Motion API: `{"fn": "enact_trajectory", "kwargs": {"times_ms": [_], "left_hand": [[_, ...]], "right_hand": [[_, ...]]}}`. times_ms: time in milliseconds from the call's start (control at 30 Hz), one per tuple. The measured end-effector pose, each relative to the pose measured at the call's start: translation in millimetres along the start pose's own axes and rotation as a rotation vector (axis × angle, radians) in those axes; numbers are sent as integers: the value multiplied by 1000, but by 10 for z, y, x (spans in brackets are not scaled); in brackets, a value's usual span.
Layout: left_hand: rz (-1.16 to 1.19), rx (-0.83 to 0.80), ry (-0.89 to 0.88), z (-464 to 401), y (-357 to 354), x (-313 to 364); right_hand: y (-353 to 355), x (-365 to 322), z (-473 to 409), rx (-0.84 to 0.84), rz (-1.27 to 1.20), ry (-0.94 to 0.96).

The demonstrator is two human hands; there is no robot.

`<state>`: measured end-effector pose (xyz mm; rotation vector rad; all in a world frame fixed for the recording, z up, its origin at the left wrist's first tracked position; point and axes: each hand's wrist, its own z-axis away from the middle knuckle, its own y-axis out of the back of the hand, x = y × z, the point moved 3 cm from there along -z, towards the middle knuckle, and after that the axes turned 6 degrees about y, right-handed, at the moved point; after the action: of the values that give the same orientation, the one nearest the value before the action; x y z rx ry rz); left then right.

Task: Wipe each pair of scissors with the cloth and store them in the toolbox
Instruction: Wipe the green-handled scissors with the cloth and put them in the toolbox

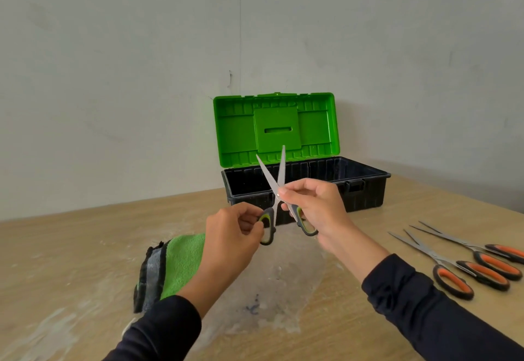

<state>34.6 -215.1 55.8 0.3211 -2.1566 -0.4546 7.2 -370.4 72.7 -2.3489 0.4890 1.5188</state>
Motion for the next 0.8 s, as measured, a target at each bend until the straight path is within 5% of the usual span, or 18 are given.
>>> {"fn": "enact_trajectory", "kwargs": {"times_ms": [200,433,667,800], "left_hand": [[-113,116,-116,-79,182,46],[-33,251,-44,-150,357,23],[-3,257,-74,-144,333,42],[-20,217,-105,-151,334,-5]], "right_hand": [[-40,-139,-117,-125,81,-155],[-336,-124,-44,-67,-632,-285],[-597,30,47,237,-834,-262],[-647,77,34,276,-708,-339]]}}
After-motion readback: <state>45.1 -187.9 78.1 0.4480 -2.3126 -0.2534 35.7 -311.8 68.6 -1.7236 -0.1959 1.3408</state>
